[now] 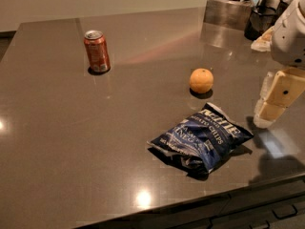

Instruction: Move blue chip bag near coke can

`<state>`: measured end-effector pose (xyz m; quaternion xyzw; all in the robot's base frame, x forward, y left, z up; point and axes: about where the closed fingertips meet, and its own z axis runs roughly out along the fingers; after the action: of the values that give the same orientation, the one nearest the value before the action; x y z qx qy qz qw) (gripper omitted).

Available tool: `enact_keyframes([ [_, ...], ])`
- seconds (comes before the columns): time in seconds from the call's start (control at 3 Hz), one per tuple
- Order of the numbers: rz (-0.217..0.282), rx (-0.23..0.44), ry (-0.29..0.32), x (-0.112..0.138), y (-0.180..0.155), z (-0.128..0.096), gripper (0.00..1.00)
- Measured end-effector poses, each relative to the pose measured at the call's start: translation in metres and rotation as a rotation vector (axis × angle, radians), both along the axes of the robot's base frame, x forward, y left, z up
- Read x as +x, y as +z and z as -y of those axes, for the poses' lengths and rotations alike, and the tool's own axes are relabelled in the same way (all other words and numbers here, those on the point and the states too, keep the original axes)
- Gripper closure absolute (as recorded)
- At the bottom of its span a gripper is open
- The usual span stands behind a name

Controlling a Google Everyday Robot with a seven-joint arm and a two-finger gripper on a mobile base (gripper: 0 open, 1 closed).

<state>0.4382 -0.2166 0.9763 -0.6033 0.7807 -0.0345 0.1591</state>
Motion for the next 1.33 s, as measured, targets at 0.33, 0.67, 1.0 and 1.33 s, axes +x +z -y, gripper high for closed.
enact_keyframes([
  [0.33, 0.0, 0.0, 0.001, 0.0, 0.0, 0.0, 0.0],
  [0.67, -0.028, 0.015, 0.061, -0.002, -0.011, -0.017, 0.0],
  [1.0, -0.067, 0.015, 0.117, -0.003, -0.028, -0.029, 0.0],
  [1.33, -0.102, 0.012, 0.167, -0.005, -0.055, -0.038, 0.0],
])
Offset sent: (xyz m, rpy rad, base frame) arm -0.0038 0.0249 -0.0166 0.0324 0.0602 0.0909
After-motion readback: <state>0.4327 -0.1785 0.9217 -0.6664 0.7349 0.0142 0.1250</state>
